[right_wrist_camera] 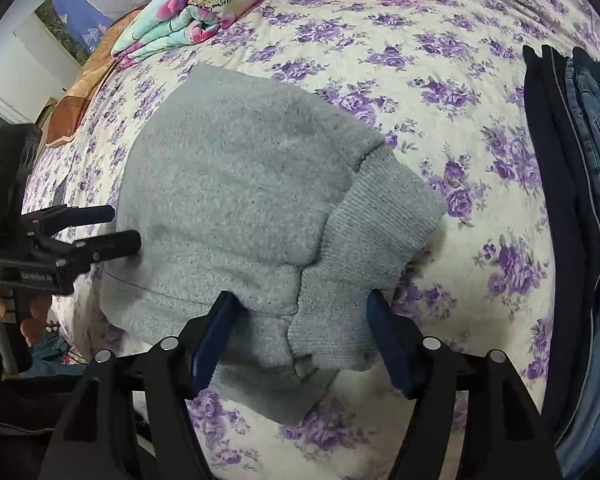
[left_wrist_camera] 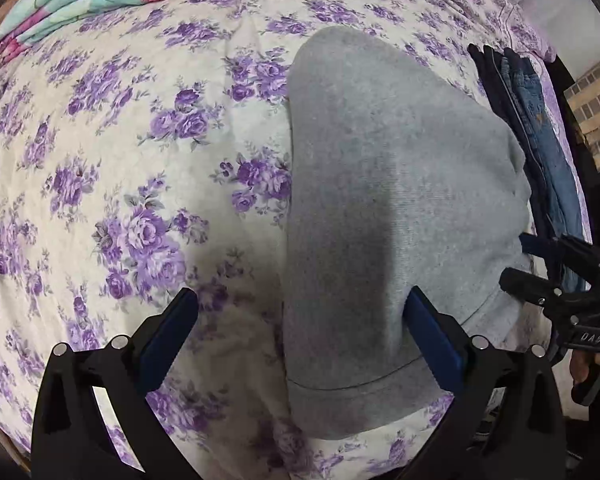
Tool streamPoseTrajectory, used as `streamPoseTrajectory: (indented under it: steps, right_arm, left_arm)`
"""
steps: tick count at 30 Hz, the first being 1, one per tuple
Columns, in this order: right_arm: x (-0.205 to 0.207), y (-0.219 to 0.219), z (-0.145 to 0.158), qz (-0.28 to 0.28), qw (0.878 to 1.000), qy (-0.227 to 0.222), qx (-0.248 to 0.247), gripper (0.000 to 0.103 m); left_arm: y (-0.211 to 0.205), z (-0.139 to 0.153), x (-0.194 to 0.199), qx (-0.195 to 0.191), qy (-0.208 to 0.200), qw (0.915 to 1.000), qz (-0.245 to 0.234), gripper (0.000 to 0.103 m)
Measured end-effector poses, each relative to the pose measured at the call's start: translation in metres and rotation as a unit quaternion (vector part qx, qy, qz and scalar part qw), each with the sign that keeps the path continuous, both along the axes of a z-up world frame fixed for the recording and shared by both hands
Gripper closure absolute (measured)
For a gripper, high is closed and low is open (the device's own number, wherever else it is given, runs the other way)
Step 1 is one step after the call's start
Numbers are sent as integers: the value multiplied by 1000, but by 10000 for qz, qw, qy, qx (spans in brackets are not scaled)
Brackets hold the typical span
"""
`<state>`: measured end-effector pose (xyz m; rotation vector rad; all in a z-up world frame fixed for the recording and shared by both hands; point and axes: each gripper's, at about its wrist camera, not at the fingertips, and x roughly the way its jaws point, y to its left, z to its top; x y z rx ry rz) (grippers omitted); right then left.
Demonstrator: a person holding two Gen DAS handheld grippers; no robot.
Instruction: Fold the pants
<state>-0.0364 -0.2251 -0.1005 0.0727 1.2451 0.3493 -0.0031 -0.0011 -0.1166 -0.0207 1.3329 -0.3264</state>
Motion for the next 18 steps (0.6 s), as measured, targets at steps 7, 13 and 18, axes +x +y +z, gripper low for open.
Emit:
streamPoseTrajectory:
  steps: [7, 13, 18]
  right_arm:
    - [-12, -18, 31, -238, 9971, -225, 688, 30]
    - [-9, -1, 21, -121, 9990, -120, 420, 30]
    - [-11, 18, 9, 109, 9996, -210, -127, 17]
  left_arm:
    - [-2, 38, -12, 116, -333, 9994, -18, 5]
    - [-13, 37, -14, 511, -365, 9980, 51, 5]
    - [-23, 27, -16, 749, -258, 9969, 29, 5]
